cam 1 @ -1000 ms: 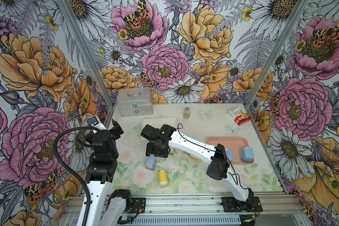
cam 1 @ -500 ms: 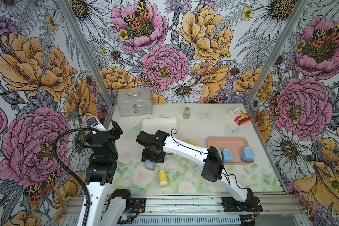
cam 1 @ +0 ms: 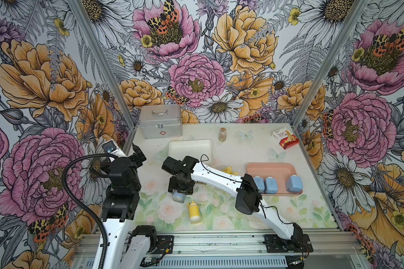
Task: Place the pencil sharpeners by color into the storage box
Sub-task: Pick up the pencil sharpener from the center of the board.
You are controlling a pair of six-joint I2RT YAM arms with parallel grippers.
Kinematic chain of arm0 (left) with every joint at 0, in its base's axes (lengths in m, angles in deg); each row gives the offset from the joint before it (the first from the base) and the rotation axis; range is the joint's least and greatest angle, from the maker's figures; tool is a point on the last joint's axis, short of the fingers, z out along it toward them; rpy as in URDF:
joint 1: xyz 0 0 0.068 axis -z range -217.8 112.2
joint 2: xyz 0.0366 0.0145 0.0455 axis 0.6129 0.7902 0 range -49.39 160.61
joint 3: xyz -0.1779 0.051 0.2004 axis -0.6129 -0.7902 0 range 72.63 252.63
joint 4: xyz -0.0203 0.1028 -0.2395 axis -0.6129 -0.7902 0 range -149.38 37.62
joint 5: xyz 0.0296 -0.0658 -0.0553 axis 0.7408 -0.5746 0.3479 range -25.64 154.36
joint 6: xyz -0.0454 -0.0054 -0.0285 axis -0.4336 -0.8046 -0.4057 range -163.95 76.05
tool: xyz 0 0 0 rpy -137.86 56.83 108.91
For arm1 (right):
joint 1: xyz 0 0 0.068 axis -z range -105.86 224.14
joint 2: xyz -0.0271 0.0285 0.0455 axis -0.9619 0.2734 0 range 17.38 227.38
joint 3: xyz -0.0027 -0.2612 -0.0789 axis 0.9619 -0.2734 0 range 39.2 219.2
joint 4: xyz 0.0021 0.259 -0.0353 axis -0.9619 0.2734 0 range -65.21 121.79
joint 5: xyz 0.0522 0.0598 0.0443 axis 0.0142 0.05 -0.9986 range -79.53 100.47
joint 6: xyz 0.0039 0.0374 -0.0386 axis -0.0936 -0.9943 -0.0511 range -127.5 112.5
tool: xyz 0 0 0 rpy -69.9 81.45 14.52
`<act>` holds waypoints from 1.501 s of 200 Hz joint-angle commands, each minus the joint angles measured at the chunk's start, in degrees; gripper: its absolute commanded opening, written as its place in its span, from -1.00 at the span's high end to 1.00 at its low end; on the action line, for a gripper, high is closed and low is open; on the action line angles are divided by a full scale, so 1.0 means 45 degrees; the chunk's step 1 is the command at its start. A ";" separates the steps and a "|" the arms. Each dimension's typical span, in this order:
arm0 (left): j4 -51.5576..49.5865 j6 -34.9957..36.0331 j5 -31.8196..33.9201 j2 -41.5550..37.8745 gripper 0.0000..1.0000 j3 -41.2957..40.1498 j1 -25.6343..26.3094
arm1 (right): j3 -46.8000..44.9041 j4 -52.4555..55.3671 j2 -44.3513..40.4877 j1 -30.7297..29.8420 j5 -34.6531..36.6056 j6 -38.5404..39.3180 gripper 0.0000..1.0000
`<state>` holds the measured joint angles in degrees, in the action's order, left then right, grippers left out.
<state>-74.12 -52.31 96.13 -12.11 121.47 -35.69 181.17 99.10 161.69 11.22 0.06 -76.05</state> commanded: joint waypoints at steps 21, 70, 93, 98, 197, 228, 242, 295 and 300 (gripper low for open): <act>0.0140 0.0335 0.0256 -0.0255 -0.97 -0.0228 0.0061 | 0.0253 -0.0108 0.0451 0.0112 -0.0299 0.0082 -0.32; 0.0216 0.0415 0.0359 -0.0353 -0.97 -0.0297 0.0134 | 0.0249 -0.0107 0.0548 0.0155 -0.0398 0.0345 -0.14; 0.0252 0.0464 0.0398 -0.0344 -0.97 -0.0326 0.0161 | 0.0264 -0.0113 0.0587 0.0179 -0.0454 0.0544 -0.14; 0.0241 0.0468 0.0400 -0.0352 -0.97 -0.0326 0.0171 | 0.0237 -0.0106 0.0587 0.0175 -0.0474 0.0582 -0.14; 0.0321 0.0532 0.0478 -0.0285 -0.97 -0.0402 0.0192 | -0.0250 -0.0181 -0.0199 0.0407 0.0140 0.1269 0.21; 0.0328 0.0549 0.0486 -0.0275 -0.97 -0.0404 0.0187 | -0.0243 -0.0203 -0.0437 0.0513 0.0218 0.1606 0.23; 0.0319 0.0532 0.0491 -0.0248 -0.97 -0.0404 0.0188 | -0.0254 -0.0184 -0.0525 0.0560 0.0186 0.1757 0.24; 0.0324 0.0514 0.0479 -0.0226 -0.97 -0.0399 0.0195 | -0.0322 -0.0184 -0.0970 0.0691 -0.0145 0.2408 0.25; 0.0321 0.0512 0.0454 -0.0237 -0.97 -0.0385 0.0187 | -0.0335 -0.0184 -0.1003 0.0679 -0.0198 0.2449 0.25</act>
<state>-73.53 -50.95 96.80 -13.05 120.55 -35.30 180.31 99.01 160.95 13.67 -1.60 -67.44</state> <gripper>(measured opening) 0.986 0.580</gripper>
